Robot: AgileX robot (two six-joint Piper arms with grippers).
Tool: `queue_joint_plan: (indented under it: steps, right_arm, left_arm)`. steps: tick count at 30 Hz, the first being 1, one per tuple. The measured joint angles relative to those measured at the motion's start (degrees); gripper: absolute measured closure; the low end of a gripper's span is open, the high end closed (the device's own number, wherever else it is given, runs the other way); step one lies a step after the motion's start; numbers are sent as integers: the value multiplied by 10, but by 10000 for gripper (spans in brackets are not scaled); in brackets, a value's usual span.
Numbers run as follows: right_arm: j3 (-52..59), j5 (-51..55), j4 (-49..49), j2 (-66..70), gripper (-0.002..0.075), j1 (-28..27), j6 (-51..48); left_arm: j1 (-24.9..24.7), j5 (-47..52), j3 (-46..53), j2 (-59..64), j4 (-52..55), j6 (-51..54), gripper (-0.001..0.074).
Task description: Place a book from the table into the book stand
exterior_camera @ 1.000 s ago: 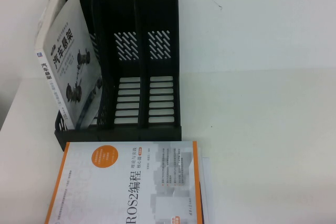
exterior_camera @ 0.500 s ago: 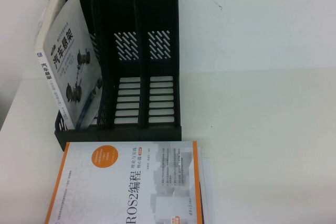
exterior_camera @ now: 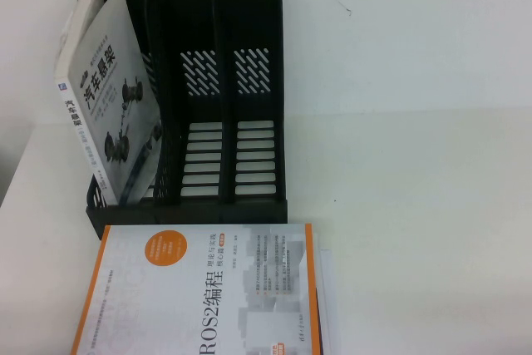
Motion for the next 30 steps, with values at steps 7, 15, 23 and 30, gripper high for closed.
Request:
queue_joint_plan:
  steps: [7,15,23,30]
  right_arm:
    - [4,-137,0,0,727,0,0]
    - [4,-332,1,0,727,0,0]
    - [4,-431,7,0,727,0,0]
    - [4,-437,27,0,727,0,0]
  left_arm:
    - [0,-181,1,0,-8,0,739]
    - [0,-394,1,0,-10,0,739]
    - [0,-451,1,0,-12,0,739]
    - [0,-446,1,0,-30,-4,739]
